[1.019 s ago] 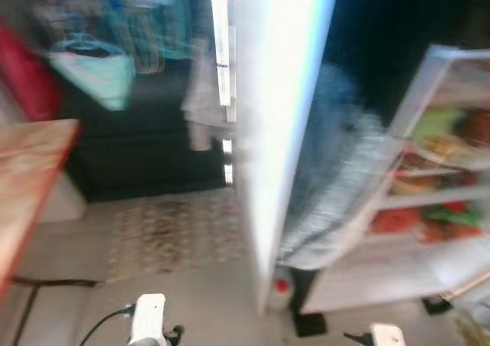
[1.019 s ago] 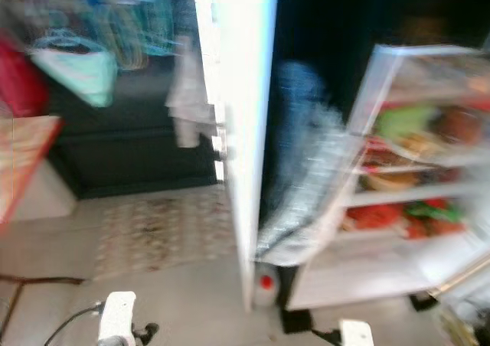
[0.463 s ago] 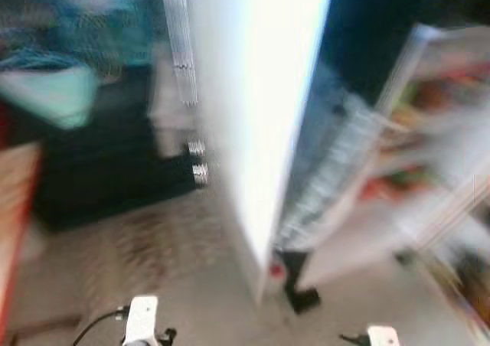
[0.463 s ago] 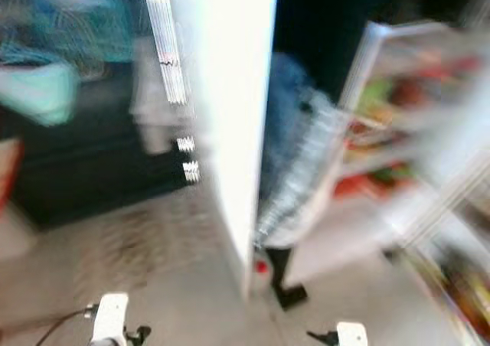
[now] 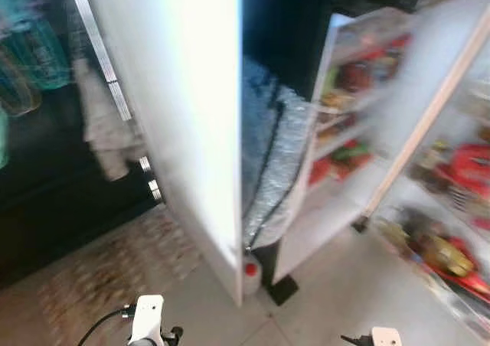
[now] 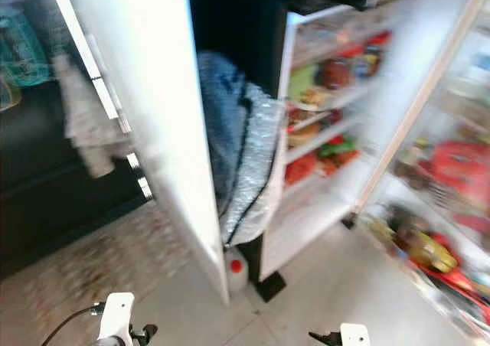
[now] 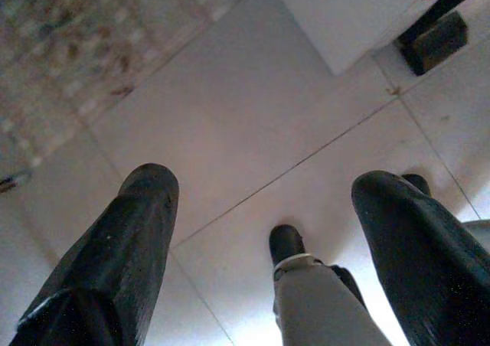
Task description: Restocking fridge
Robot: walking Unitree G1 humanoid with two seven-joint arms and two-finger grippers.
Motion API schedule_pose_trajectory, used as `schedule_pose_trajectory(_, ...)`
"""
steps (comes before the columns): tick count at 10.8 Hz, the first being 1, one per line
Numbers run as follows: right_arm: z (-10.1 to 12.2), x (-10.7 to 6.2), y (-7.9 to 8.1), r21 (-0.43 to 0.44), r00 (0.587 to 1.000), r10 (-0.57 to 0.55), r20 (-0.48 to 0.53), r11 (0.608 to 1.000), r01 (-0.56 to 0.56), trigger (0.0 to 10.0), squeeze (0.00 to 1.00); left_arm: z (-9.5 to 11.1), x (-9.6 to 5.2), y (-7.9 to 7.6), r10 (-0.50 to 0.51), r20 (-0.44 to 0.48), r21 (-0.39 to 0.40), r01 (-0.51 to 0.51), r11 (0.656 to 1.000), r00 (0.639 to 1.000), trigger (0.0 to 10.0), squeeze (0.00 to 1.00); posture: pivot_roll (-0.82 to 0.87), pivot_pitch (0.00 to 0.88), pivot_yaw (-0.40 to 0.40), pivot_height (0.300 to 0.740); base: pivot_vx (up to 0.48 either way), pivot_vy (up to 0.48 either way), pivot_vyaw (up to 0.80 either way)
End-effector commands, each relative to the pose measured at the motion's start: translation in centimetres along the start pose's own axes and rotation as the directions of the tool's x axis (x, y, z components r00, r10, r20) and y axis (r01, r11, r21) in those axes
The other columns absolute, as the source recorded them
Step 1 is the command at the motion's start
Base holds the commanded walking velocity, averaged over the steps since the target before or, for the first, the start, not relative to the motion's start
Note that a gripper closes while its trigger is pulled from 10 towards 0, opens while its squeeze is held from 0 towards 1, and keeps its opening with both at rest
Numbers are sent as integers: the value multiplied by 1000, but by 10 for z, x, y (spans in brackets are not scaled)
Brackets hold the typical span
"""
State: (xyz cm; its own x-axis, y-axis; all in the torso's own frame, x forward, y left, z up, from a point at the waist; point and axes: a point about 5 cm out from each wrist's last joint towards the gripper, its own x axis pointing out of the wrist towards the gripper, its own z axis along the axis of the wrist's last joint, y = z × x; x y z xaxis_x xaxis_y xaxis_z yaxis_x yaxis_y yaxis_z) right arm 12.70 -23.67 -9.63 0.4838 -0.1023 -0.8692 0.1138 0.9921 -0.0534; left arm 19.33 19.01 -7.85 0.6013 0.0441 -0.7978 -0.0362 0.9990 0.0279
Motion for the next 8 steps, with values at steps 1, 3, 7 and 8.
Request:
schedule_pose_trajectory(1,-1,0,0,10,1000,-5,-3,1000,5,10000,0,-6,-1,3,-4,-20,5,4,1000,1000,10000,0,-166,0,62,740,0,0,0)
schedule_pose_trajectory(3,-2,0,0,9,1000,-3,-5,1000,3,10000,0,-6,-1,3,-9,-18,14,10,1000,1000,10000,0,-165,0,66,740,0,0,0)
schedule_pose_trajectory(7,-3,0,2,18,1000,-5,-5,1000,5,10000,0,-6,-2,4,-18,-19,60,19,998,1000,10000,0,-203,0,95,740,0,0,0)
schedule_pose_trajectory(8,-3,0,2,14,1000,-4,-8,1000,4,10000,0,-7,-2,4,-10,-19,55,11,998,1000,10000,0,-199,0,93,740,0,0,0)
